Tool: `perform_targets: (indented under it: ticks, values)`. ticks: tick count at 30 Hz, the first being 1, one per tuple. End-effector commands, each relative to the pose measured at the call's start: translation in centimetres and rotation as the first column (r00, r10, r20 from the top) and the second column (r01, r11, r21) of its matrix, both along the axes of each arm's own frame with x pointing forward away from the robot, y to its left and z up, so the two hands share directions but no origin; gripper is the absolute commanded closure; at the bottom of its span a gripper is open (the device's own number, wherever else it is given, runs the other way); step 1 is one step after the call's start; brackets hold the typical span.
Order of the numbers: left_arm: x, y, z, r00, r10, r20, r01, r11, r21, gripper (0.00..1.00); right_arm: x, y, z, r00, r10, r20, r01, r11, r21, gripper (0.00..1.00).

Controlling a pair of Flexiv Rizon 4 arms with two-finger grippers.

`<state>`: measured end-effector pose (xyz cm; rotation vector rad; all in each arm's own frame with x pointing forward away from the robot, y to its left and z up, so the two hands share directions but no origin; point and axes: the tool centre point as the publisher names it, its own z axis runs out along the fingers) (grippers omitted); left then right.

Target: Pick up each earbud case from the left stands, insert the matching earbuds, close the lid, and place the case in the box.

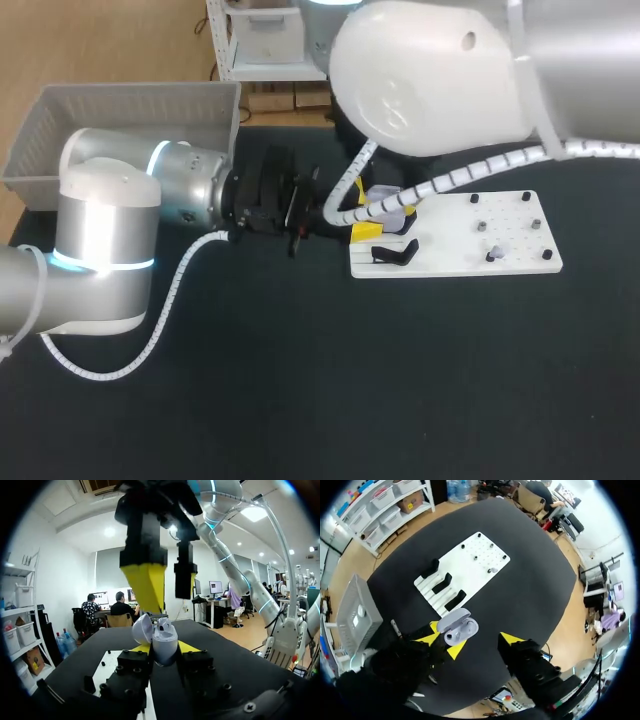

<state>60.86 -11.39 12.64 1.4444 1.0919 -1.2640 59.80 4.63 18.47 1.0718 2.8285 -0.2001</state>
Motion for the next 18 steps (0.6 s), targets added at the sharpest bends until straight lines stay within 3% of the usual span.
perform_targets:
  ticks: [1, 3, 10, 15, 18]
  values:
    - [-0.1, 0.0, 0.0, 1.0, 0.005, 0.003, -0.005, 1.0, -0.001, 1.0, -3.1, -1.4, 1.0, 0.97, 0.16, 0.182, -0.162, 0.987, -0.006, 0.0]
    - [-0.1, 0.0, 0.0, 1.0, 0.005, 0.003, -0.005, 1.0, -0.001, 1.0, -3.7, -2.0, 1.2, 0.953, 0.222, 0.207, -0.224, 0.974, -0.015, 0.0]
    - [-0.1, 0.0, 0.0, 1.0, 0.005, 0.003, -0.005, 1.0, -0.001, 1.0, -4.3, -6.2, 2.3, 0.939, 0.254, 0.231, -0.268, 0.963, 0.031, 0.07]
    - [-0.1, 0.0, 0.0, 1.0, 0.005, 0.003, -0.005, 1.0, -0.001, 1.0, -4.5, -8.1, 2.6, 0.93, 0.281, 0.235, -0.296, 0.955, 0.03, 0.16]
    - [-0.1, 0.0, 0.0, 1.0, 0.005, 0.003, -0.005, 1.0, -0.001, 1.0, -4.5, -8.8, 2.5, 0.927, 0.298, 0.23, -0.317, 0.947, 0.05, 0.17]
